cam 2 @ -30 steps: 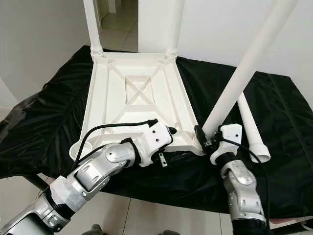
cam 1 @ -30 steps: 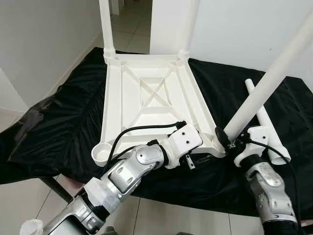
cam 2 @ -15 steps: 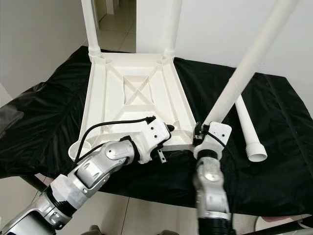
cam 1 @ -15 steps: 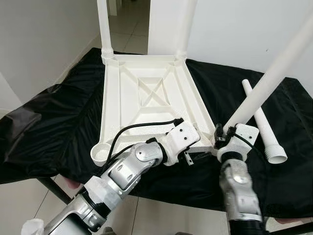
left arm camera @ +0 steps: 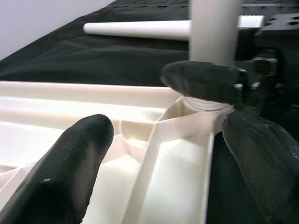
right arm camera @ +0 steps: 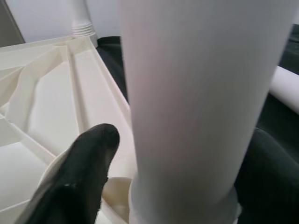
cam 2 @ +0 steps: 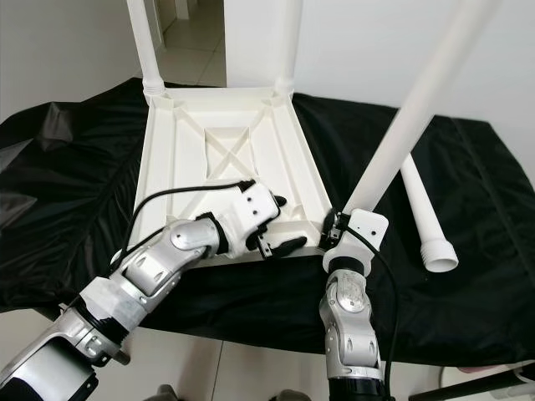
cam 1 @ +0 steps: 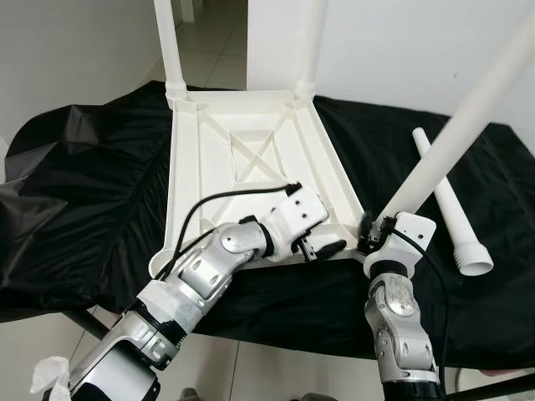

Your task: Building children table

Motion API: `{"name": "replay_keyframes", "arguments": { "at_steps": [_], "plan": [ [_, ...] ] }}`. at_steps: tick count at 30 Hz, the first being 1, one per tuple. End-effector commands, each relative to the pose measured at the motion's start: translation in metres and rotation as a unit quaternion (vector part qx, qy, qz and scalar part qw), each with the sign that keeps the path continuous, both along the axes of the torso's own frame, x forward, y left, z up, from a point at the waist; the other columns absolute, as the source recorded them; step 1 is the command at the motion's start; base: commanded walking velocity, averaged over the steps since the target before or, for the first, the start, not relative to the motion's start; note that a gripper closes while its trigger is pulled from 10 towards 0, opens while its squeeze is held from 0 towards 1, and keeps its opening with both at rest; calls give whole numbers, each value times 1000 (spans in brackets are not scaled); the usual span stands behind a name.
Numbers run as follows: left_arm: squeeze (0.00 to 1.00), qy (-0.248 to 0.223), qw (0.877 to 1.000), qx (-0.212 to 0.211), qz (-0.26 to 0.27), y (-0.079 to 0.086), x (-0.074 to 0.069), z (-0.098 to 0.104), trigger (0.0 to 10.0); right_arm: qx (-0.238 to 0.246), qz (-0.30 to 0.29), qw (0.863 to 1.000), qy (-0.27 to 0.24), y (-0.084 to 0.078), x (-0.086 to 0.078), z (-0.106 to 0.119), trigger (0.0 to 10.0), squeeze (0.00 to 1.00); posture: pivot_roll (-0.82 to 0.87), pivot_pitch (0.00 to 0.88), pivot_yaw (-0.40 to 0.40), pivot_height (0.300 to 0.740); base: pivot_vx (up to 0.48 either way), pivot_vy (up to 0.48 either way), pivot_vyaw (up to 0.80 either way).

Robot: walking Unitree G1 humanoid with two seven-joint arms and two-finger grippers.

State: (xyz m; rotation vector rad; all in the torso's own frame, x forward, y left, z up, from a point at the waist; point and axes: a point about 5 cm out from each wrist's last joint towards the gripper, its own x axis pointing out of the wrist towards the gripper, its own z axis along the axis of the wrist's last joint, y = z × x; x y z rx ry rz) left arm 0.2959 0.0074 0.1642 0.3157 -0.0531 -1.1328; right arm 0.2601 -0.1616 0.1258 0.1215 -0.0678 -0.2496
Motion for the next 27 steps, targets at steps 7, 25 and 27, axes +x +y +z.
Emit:
{"name": "replay_keyframes", "arguments": {
  "at_steps": [7,25,27],
  "plan": [
    [0,45,995,-7,-92,1,-14,-5,10000,-15,47,999,0,-12,-10,-4,10000,1000,-40,0,20,740,0,0,0],
    [0,85,984,-40,-154,-2,-36,-4,9098,-96,188,977,1,-48,-2,-2,10000,0,-13,0,-13,740,0,0,0],
    [0,85,983,-36,-159,-3,-39,-4,9098,-105,205,973,2,-48,-1,-1,10000,0,-13,0,-13,740,0,0,0]
  ]
}}
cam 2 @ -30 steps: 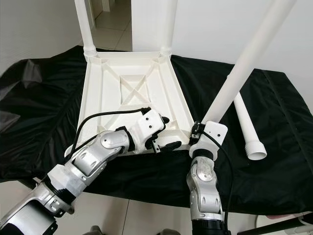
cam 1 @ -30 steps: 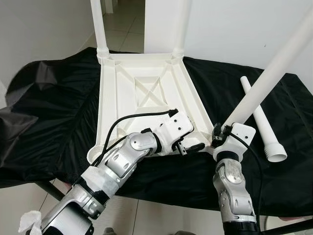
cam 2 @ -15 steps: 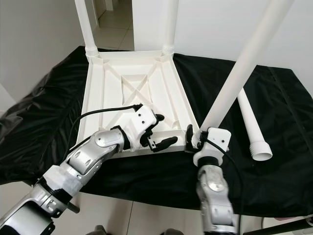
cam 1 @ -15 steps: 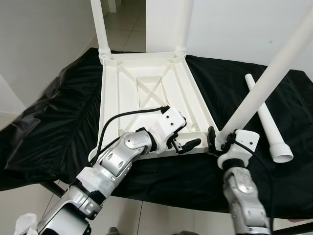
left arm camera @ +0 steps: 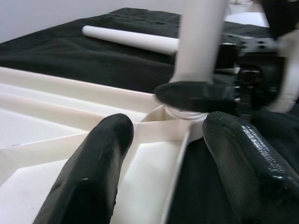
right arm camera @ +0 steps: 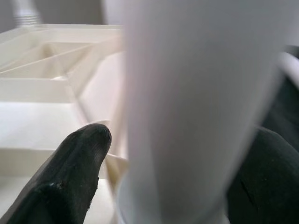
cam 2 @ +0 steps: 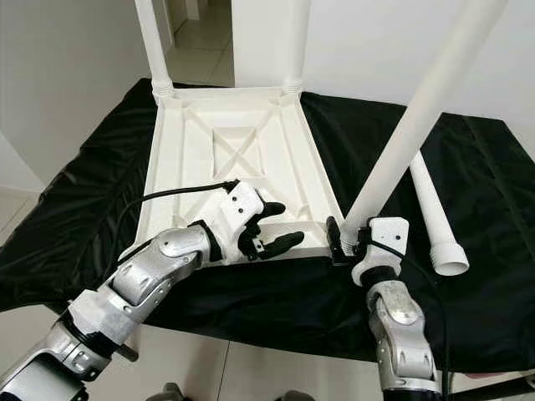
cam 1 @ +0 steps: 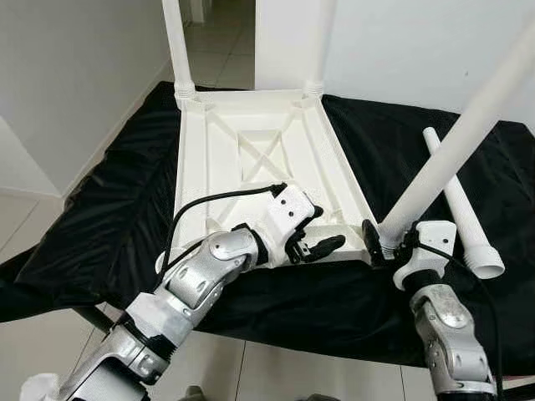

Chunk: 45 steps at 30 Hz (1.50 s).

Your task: Building children table

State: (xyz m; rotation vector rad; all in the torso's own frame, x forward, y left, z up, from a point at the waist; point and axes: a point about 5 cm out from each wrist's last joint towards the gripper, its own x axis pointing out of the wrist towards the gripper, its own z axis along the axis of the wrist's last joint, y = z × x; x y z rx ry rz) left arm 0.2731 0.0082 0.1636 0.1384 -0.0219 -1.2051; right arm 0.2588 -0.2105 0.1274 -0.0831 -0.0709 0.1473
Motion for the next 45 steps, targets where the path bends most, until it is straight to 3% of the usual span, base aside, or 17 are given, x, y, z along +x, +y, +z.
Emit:
{"name": "replay_keyframes", "arguments": {
  "at_steps": [1,2,10,11,12,14,15,21,28,29,31,32,39,45],
  "plan": [
    [0,8,990,19,-140,-5,-20,-4,6392,-8,29,1000,3,0,2,-2,10000,0,-10,0,-14,740,0,0,0],
    [0,-1,989,28,-145,-5,-22,-4,10000,-13,50,999,3,0,3,-2,10000,0,-9,0,-13,740,0,0,0],
    [0,-5,987,39,-158,-11,-27,-6,10000,-66,113,991,18,-5,16,-3,10000,0,-8,0,-11,740,0,0,0],
    [0,-4,987,39,-158,-11,-28,-5,10000,-68,117,991,19,-6,17,-3,4980,0,-8,0,-11,740,0,0,0],
    [0,-4,987,39,-158,-11,-28,-5,10000,-68,117,991,19,-6,17,-3,4980,0,-8,0,-11,740,0,0,0],
    [0,-9,987,39,-155,-12,-27,-4,10000,-65,132,989,32,-6,18,-6,157,0,-6,0,-13,740,0,0,0],
    [0,-9,987,39,-154,-12,-26,-4,10000,-60,136,988,39,-7,18,-9,0,0,-2,0,-18,740,0,0,0],
    [0,-15,989,42,-143,-11,-24,-4,10000,-9,129,990,54,-9,14,-20,0,0,0,0,-19,740,0,0,0],
    [0,-15,989,41,-138,-10,-23,-3,10000,10,121,991,59,-7,8,-27,0,0,-3,0,-14,740,0,0,0],
    [0,-15,989,41,-138,-10,-23,-2,10000,14,117,991,60,-6,6,-29,2314,0,-6,0,-11,740,0,0,0],
    [0,-15,989,41,-138,-10,-23,-2,10000,14,117,991,60,-6,6,-29,2314,0,-6,0,-11,740,0,0,0],
    [0,-15,989,41,-138,-10,-23,-2,10000,18,117,991,63,-4,5,-30,10000,0,-6,0,-11,740,0,0,0],
    [0,-14,990,40,-138,-11,-22,-1,10000,32,69,994,75,-4,2,-37,10000,0,-12,0,-8,740,0,0,0],
    [0,-12,990,37,-136,-12,-23,-1,10000,32,-25,995,89,-2,6,-43,10000,0,-12,0,-13,740,0,0,0]
  ]
}}
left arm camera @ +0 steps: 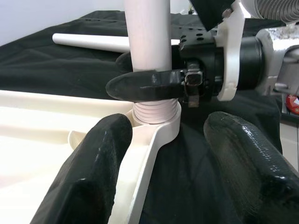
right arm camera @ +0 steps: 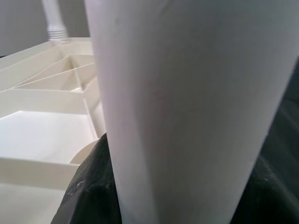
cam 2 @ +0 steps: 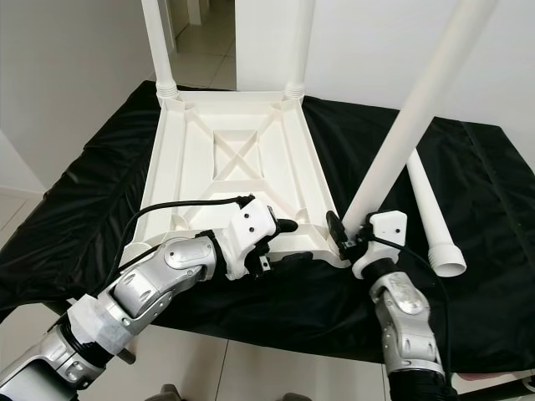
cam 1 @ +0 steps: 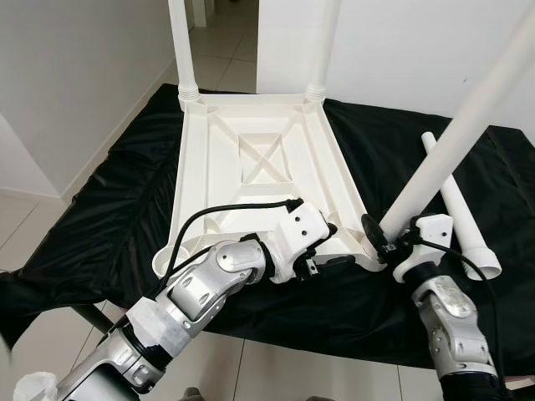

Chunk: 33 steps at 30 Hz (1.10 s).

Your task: Building children table

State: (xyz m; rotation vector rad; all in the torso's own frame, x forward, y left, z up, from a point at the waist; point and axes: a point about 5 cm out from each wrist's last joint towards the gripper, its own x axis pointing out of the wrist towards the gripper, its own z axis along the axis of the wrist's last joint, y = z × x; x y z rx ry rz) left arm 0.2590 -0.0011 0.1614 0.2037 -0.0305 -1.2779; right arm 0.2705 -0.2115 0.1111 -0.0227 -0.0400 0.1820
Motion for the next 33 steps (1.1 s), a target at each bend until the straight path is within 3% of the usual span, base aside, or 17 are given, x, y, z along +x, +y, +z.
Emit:
{"name": "replay_keyframes", "arguments": {
  "at_steps": [1,9,15,17,23,24,28,33],
  "plan": [
    [0,8,995,15,-99,-3,-9,2,10000,1,-40,997,72,-1,-6,-27,10000,0,-12,0,-13,740,0,0,0],
    [0,10,996,14,-91,-2,-8,1,10000,55,-183,980,50,31,-3,-16,10000,0,-8,0,-28,740,0,0,0],
    [0,9,996,13,-86,-1,-7,1,10000,79,-201,976,36,50,-5,-11,10000,0,2,0,-32,740,0,0,0],
    [0,11,996,14,-83,0,-7,1,10000,92,-192,976,39,67,-6,-11,10000,0,2,0,-33,740,0,0,0],
    [0,11,996,14,-83,1,-7,1,10000,84,-194,977,29,65,-7,-6,10000,0,-4,0,-26,740,0,0,0],
    [0,11,996,14,-84,1,-7,1,10000,81,-196,977,26,63,-7,-4,10000,1000,-4,0,-26,740,0,0,0],
    [0,10,996,14,-85,0,-7,1,10000,88,-188,978,15,61,-8,-1,10000,1000,-4,0,-26,740,0,0,0],
    [0,11,996,13,-89,-1,-8,1,10000,74,-173,982,-25,42,-10,9,10000,1000,-6,0,-26,740,0,0,0]
  ]
}}
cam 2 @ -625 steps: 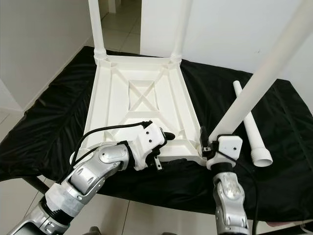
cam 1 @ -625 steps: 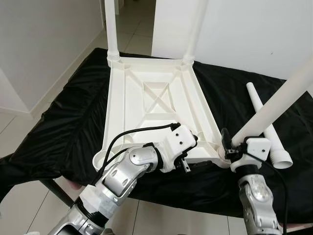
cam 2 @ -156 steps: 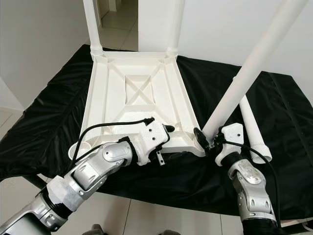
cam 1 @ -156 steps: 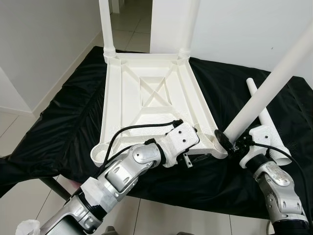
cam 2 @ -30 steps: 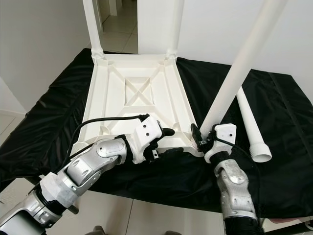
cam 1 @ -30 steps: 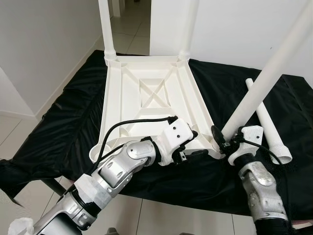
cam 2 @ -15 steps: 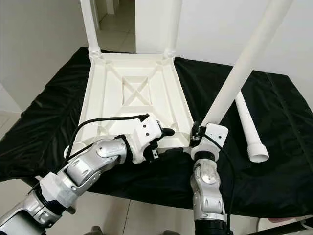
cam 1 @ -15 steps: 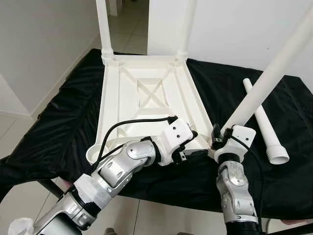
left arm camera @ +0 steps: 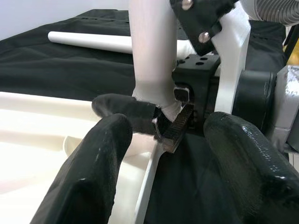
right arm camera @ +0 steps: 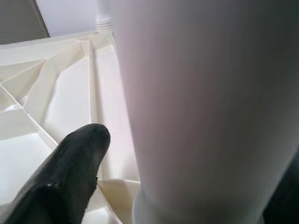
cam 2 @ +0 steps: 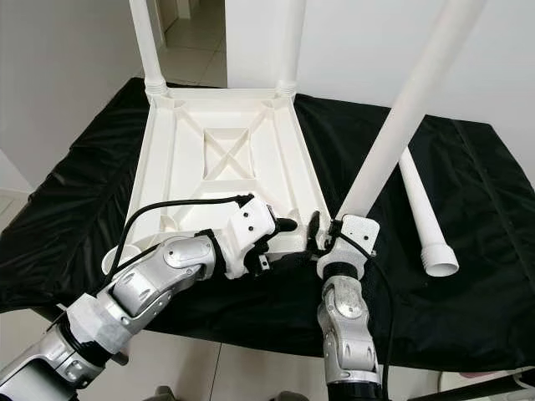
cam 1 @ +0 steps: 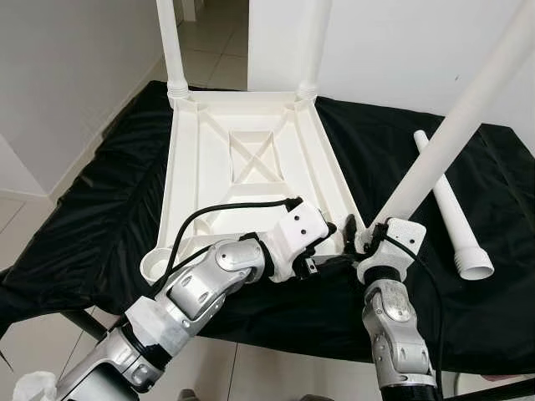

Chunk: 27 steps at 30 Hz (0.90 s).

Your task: Building children table

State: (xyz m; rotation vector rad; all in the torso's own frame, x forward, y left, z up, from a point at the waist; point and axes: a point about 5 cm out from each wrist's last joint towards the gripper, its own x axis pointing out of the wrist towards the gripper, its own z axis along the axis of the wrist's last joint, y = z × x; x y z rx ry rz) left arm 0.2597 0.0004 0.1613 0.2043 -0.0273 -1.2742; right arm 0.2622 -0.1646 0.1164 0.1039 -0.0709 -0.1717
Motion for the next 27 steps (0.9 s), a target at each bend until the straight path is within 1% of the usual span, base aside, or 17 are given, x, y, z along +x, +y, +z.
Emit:
{"name": "replay_keyframes", "arguments": {
  "at_steps": [1,3,6,9,10,11,13,14,16,18,19,21,22,24,25,26,27],
  "plan": [
    [0,11,995,12,-94,-3,-10,1,10000,-12,20,1000,-15,-12,-1,4,10000,0,-6,0,-25,740,0,0,0],
    [0,11,995,12,-96,-4,-11,1,10000,-23,35,999,-14,-17,-1,5,10000,0,-6,0,-25,740,0,0,0],
    [0,11,995,13,-99,-5,-12,0,10000,-65,105,992,-15,-28,0,6,10000,0,-8,0,-23,740,0,0,0],
    [0,11,995,13,-100,-5,-13,0,10000,-69,113,991,-15,-29,0,6,10000,0,-8,0,-23,740,0,0,0],
    [0,11,995,13,-100,-5,-12,0,10000,-90,133,987,-13,-32,1,7,10000,0,-7,0,-23,740,0,0,0],
    [0,11,995,13,-100,-5,-12,0,10000,-90,133,987,-13,-32,1,7,10000,0,-7,0,-23,740,0,0,0],
    [0,9,995,13,-101,-5,-12,1,10000,-116,187,975,-1,-39,5,7,10000,0,-4,0,-24,740,0,0,0],
    [0,9,995,13,-101,-5,-12,1,10000,-116,187,975,-1,-39,5,7,10000,0,-4,0,-24,740,0,0,0],
    [0,8,995,13,-102,-6,-12,1,10000,-127,219,967,6,-41,8,6,10000,0,-2,0,-25,740,0,0,0],
    [0,8,995,13,-102,-6,-12,1,10000,-136,232,963,9,-42,9,6,10000,0,-2,0,-25,740,0,0,0],
    [0,7,995,13,-102,-6,-12,2,10000,-142,245,959,13,-42,9,5,8941,0,-2,0,-25,740,0,0,0],
    [0,7,995,13,-102,-6,-12,2,10000,-146,253,956,16,-43,10,4,8941,0,-1,0,-24,740,0,0,0],
    [0,6,995,13,-102,-6,-12,2,10000,-149,266,952,22,-43,10,2,4196,0,2,0,-24,740,0,0,0],
    [0,6,995,13,-102,-6,-12,2,10000,-149,266,952,22,-43,10,2,4196,0,2,0,-24,740,0,0,0],
    [0,6,995,13,-102,-6,-12,2,10000,-153,282,947,29,-43,10,0,392,0,3,0,-24,740,0,0,0],
    [0,6,995,13,-102,-6,-12,2,10000,-153,282,947,29,-43,10,0,392,0,3,0,-24,740,0,0,0],
    [0,5,995,13,-102,-6,-12,2,10000,-154,292,943,37,-44,10,-3,0,0,3,0,-25,740,0,0,0]
  ]
}}
